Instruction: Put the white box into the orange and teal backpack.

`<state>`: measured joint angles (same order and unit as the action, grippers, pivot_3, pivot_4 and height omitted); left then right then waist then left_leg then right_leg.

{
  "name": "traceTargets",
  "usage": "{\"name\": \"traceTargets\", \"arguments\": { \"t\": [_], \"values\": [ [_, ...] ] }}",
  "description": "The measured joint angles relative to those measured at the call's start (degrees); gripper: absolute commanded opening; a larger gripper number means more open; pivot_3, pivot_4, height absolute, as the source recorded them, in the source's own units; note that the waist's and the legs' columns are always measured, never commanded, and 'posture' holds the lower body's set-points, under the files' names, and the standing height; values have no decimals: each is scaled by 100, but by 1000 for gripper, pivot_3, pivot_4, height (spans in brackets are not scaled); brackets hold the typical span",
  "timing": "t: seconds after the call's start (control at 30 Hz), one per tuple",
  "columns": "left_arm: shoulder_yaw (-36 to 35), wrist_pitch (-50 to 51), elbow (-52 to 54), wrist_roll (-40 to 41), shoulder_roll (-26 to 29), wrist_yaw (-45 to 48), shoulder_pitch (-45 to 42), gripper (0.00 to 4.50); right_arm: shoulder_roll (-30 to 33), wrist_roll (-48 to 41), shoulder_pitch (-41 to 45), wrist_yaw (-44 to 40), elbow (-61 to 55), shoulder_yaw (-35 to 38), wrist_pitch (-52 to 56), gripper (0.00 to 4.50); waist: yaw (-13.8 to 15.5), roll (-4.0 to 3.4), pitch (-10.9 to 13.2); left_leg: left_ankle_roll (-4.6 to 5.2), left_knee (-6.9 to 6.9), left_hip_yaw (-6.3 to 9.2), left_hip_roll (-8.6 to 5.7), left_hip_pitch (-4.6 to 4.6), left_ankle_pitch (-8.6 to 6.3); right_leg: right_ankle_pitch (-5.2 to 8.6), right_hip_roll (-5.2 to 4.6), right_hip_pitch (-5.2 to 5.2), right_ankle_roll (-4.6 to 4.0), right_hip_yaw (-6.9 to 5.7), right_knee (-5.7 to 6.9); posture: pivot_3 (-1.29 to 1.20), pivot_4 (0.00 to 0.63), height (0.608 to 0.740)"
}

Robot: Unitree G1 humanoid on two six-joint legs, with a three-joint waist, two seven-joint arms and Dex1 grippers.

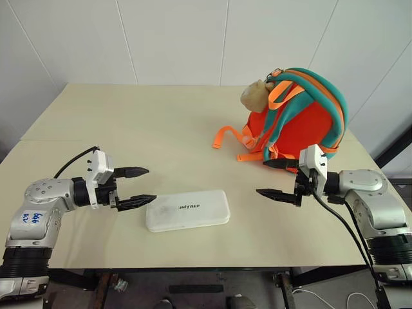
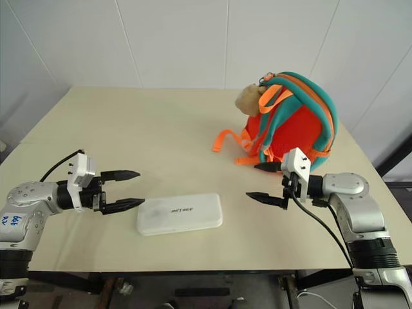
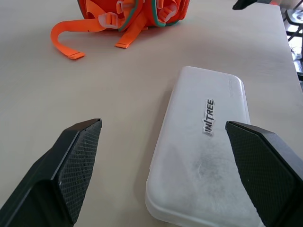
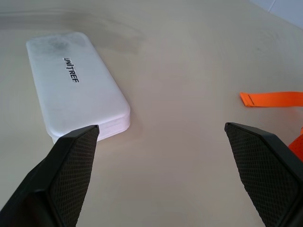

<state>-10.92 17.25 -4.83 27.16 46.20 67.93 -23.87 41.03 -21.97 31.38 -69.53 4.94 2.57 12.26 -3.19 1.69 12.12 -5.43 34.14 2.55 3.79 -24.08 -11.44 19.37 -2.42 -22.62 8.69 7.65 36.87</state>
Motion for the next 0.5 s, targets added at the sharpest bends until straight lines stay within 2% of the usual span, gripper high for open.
{"name": "traceTargets", "arguments": {
  "t": [0.27, 0.37, 0.5],
  "values": [
    [-199, 83, 191, 40, 72, -88, 288, 4466, -236, 116, 59, 37, 228, -113, -218, 4500, -7, 0, 0, 0, 0, 0, 0, 1, 0, 0, 0, -1, 0, 0, 3, 0, 150, 740],
    [-294, 74, 166, 62, 178, -47, 466, 3914, -292, 115, -46, 23, 205, -222, -221, 3914, -5, 0, 0, 0, 1, 0, 0, 1, 0, 0, 0, 0, -1, 0, 2, 0, 150, 740],
    [-502, -384, -116, -156, 440, 8, 1026, 2721, -348, 191, -125, -6, 259, -343, -346, 2616, -42, -1, 0, 0, -1, -2, 1, 6, 0, 1, 0, -1, -3, 0, 2, 0, 150, 740]
  ]
}}
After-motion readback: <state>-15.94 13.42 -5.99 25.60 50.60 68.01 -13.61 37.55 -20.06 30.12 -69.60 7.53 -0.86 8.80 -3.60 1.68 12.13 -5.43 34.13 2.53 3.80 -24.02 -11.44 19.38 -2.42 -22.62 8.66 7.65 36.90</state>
